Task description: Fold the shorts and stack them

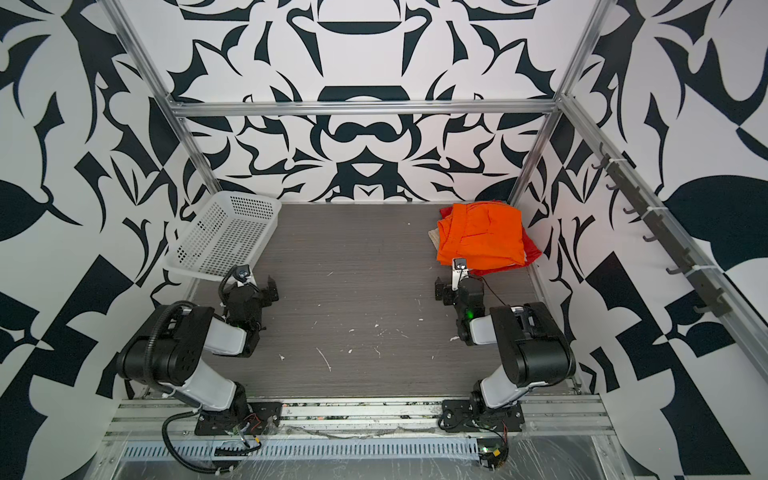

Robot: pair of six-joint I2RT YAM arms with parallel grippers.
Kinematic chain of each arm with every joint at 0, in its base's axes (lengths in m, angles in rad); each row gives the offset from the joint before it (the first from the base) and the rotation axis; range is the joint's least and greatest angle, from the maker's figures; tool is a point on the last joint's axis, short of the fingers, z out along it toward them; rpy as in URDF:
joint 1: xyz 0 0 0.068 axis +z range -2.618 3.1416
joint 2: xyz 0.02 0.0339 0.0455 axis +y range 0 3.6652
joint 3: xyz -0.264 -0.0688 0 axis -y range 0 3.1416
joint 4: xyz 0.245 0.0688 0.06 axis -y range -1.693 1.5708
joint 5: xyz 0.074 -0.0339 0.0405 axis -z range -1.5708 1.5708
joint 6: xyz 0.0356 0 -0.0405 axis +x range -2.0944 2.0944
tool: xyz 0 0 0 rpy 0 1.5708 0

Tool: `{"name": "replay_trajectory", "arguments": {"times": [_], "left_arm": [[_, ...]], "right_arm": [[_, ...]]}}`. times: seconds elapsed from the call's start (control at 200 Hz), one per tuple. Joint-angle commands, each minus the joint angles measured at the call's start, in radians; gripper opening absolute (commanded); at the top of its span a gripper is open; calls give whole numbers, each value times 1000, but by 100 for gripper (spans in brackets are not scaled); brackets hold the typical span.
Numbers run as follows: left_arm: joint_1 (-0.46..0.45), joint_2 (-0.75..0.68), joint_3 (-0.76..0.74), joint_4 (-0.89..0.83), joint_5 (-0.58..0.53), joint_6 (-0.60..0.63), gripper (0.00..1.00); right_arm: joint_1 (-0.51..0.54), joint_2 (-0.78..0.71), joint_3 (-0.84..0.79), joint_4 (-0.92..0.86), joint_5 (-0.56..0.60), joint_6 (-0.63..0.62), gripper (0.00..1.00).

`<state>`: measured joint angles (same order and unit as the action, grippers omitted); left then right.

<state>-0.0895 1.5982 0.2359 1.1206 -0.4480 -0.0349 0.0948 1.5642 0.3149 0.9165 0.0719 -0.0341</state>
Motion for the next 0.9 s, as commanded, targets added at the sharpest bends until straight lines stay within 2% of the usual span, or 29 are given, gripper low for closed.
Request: {"name": "replay_trajectory", "arguments": {"times": [0.0,0.16,0.895], "left_arm": [[15,-34,59,-41,-8,-16,100],[60,-33,115,-144,24,-57,100],[62,-32,112,-131,25,-57,99]], "right_arm": [[-3,-10,26,23,11,-6,100],[-1,-10,26,23,12,-7,100],[-2,-9,26,23,12,-6,100]]}}
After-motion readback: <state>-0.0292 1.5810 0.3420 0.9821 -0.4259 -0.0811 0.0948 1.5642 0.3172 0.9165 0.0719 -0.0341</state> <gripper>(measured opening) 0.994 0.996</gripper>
